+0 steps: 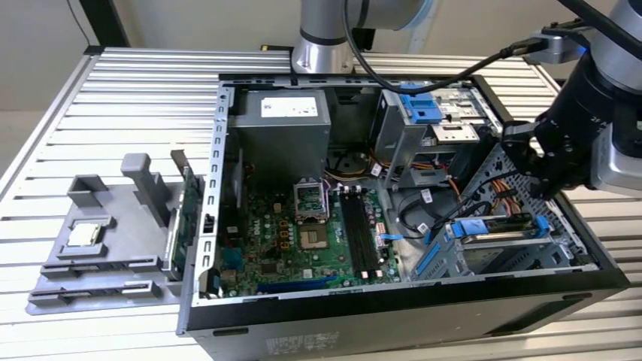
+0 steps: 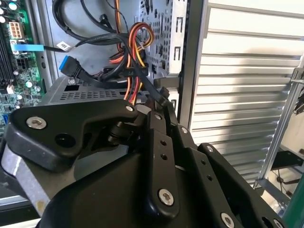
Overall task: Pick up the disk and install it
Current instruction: 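Insert the second disk wire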
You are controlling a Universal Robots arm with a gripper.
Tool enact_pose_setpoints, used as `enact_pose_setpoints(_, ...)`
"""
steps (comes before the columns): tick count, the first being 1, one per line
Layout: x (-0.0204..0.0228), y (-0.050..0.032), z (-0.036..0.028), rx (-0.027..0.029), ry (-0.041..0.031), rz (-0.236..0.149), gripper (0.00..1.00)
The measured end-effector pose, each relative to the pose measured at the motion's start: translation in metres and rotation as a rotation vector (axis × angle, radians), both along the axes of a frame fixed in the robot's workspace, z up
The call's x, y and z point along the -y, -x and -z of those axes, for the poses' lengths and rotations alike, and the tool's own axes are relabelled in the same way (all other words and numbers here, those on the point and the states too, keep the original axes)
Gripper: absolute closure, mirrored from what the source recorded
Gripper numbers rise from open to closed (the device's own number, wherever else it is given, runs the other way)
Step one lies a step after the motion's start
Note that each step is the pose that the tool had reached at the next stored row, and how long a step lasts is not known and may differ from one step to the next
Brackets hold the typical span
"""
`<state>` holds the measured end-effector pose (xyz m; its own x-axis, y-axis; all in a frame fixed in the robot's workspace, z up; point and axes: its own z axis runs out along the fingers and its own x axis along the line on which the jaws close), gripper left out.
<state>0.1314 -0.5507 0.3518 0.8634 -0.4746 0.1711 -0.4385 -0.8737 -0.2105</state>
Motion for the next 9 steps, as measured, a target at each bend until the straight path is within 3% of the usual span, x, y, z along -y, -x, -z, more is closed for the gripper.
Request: enact_pose_setpoints(9, 0.0, 0.003, -0.0005, 0.0001, 0.0001, 0.085, 1.0)
